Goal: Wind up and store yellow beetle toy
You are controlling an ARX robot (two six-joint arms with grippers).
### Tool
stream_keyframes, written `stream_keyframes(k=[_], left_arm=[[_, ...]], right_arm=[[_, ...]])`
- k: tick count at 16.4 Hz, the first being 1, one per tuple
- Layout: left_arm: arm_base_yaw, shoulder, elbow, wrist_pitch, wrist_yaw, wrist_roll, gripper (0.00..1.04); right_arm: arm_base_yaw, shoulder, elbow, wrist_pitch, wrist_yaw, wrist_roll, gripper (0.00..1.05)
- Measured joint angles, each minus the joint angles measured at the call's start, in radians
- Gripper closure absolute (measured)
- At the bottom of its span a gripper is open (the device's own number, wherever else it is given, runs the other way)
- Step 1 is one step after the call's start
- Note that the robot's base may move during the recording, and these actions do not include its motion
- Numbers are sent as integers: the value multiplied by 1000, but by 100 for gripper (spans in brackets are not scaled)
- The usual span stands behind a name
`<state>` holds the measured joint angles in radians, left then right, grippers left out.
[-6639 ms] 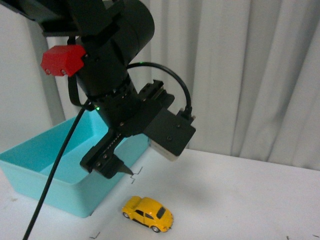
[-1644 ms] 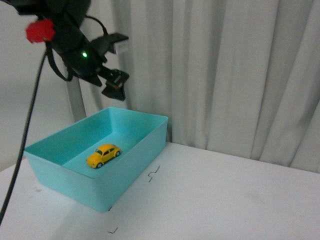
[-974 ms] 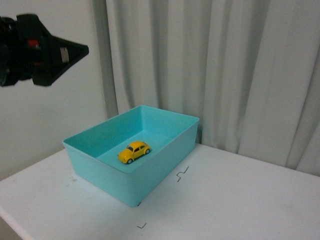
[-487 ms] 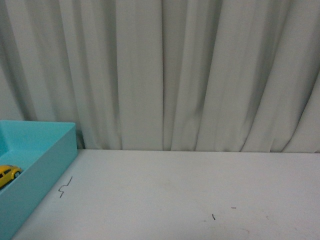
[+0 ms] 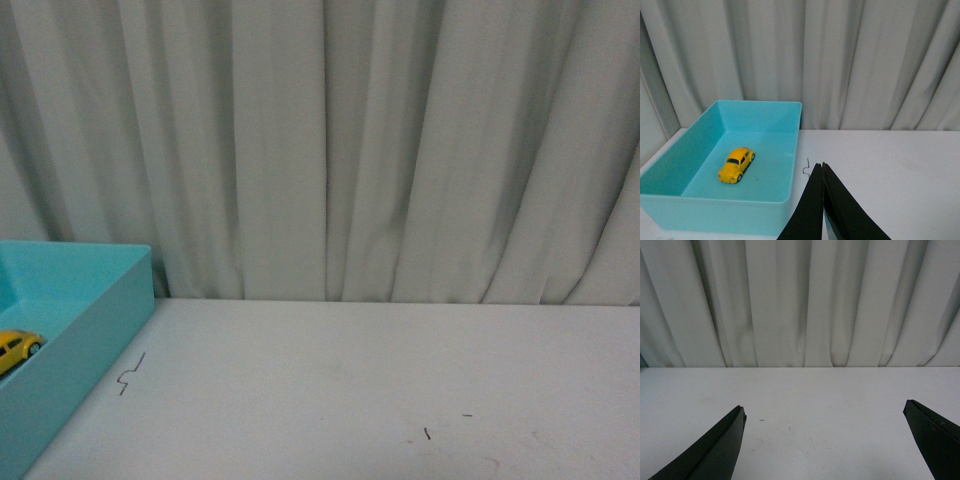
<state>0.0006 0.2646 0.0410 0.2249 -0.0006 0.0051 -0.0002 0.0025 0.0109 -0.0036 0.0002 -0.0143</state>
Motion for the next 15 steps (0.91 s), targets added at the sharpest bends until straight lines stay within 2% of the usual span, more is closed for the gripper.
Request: stream_keyframes(k=[1,5,6,7,12,13,15], left_arm=[[0,-17,-20,26,0,0,103],[0,-92,-32,-53,0,0,103],[0,-187,-31,-203,2,0,103],[0,-265,-31,-219,1,-1,103],[0,-263,-31,-229,0,-1,103],[0,-263,-31,-229,0,-2,96],[0,-263,-31,-229,0,-2,70]], right_arm=[[0,0,0,0,0,0,7],[0,0,0,0,0,0,7],[0,0,0,0,0,0,7],[0,0,0,0,0,0,7],[0,0,0,0,0,0,7],[0,0,0,0,0,0,7],[0,0,0,0,0,0,7]])
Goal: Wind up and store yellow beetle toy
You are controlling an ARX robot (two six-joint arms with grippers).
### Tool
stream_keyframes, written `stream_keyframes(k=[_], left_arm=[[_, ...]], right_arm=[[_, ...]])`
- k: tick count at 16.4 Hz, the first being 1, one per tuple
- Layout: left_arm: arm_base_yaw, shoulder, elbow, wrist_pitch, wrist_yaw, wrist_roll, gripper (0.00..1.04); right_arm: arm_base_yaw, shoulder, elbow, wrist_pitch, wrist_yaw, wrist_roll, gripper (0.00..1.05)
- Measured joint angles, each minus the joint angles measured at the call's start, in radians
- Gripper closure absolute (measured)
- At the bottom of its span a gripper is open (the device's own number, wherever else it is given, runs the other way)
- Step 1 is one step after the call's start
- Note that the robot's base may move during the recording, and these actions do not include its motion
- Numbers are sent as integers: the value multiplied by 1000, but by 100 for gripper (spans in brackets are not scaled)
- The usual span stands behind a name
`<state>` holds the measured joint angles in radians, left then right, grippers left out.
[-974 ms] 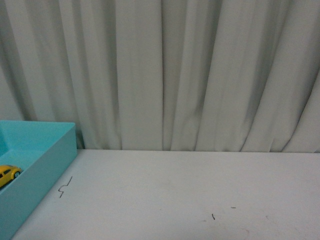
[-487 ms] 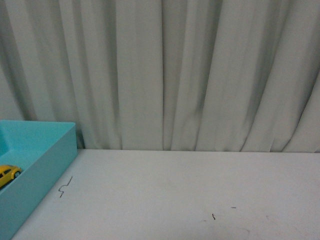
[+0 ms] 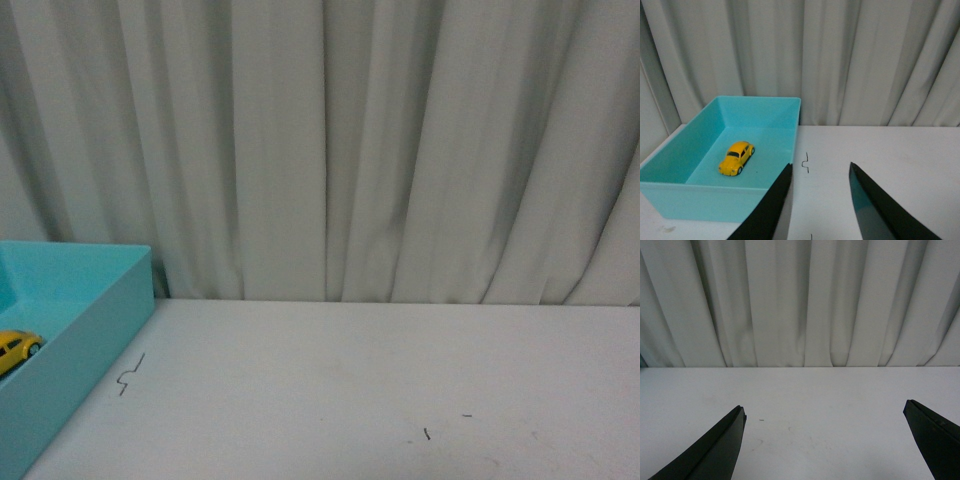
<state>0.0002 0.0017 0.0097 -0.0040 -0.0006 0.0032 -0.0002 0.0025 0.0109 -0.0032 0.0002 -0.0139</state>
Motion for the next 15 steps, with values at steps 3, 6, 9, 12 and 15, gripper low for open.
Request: stream_keyframes(k=[3,6,9,12,15], left_arm=[[0,0,0,0,0,0,31],[0,0,0,0,0,0,7],[0,0,0,1,0,0,7],[0,0,0,-1,0,0,7],[0,0,0,0,0,0,7]], right_arm=[[0,0,0,0,0,0,7],[0,0,0,0,0,0,7],[0,0,0,0,0,0,7],[0,0,0,-3,0,0,7],[0,0,0,0,0,0,7]])
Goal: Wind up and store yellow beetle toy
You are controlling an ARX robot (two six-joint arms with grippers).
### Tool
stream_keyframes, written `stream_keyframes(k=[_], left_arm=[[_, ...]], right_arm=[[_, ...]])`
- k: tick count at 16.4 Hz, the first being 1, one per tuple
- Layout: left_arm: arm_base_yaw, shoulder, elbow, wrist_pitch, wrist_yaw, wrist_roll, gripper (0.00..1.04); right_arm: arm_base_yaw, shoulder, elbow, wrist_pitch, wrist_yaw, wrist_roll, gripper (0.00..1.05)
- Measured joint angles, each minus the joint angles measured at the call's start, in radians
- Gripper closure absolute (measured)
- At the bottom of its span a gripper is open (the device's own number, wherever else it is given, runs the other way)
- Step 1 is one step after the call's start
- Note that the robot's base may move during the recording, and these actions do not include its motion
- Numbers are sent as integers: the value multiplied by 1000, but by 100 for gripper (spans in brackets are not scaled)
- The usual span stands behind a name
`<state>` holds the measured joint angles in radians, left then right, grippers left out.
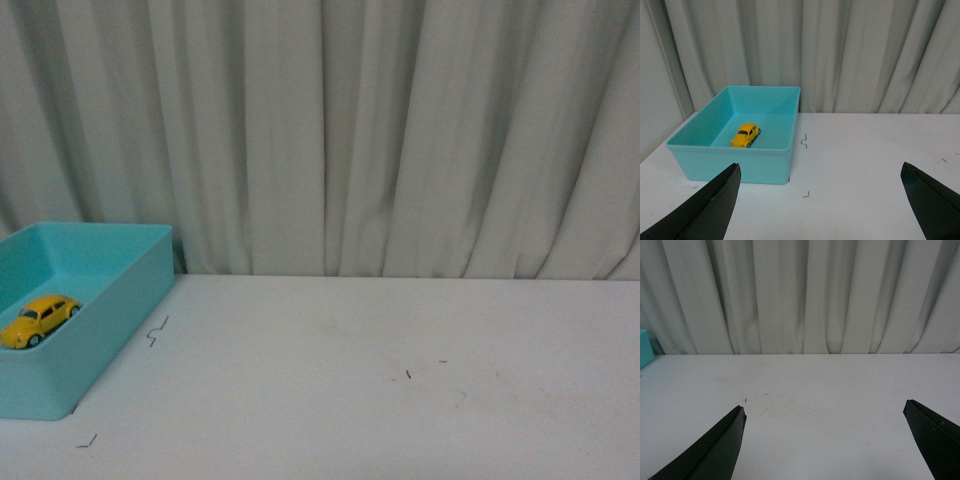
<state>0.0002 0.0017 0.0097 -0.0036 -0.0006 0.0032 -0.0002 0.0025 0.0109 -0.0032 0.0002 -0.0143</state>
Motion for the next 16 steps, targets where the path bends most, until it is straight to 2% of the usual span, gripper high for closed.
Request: stream_keyframes(k=[16], left_arm=[[0,0,0,0,0,0,7]], right_arm=[[0,0,0,0,0,0,7]])
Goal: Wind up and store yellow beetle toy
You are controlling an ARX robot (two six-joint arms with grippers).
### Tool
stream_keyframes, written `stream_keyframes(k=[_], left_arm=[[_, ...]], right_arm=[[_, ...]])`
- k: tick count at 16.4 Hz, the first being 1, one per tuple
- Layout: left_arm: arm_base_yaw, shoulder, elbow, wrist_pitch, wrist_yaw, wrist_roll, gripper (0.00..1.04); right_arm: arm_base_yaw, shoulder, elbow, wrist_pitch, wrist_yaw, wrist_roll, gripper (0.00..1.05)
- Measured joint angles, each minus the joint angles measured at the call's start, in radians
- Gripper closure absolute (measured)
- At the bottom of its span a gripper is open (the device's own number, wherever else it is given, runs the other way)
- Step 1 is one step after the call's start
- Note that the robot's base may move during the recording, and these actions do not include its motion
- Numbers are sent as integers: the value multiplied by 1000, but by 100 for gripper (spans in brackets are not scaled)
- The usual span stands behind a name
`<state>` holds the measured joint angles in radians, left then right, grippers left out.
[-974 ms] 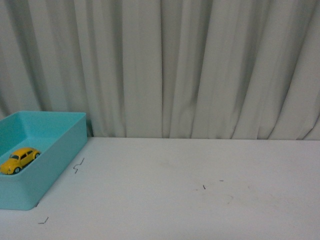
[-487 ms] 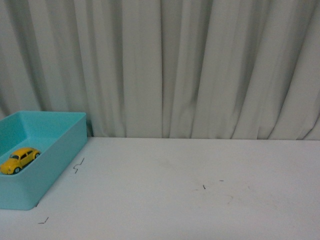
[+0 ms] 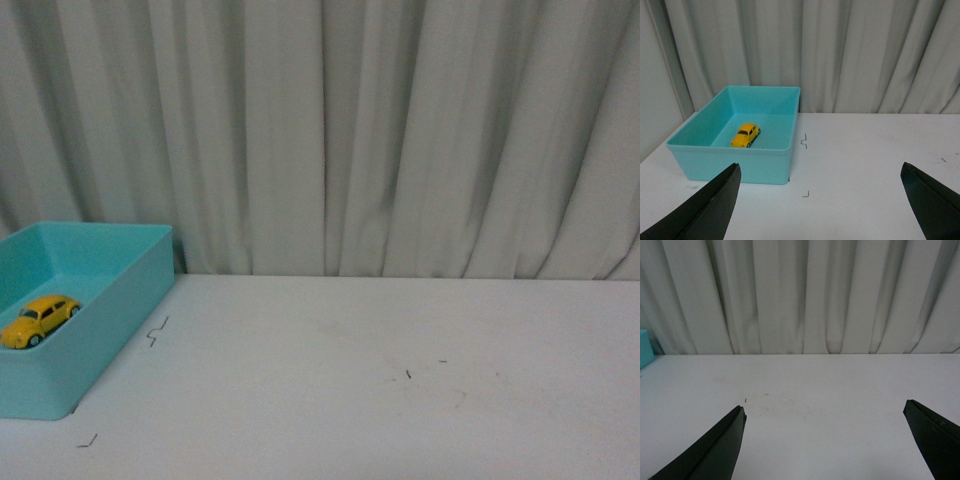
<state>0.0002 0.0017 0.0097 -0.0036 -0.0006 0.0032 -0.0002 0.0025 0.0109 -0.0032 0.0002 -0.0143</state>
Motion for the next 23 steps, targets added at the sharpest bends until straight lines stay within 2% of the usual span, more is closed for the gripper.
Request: stream_keyframes(k=[23], left_arm=[[0,0,0,0,0,-1,7]], right_arm=[[0,0,0,0,0,3,7]])
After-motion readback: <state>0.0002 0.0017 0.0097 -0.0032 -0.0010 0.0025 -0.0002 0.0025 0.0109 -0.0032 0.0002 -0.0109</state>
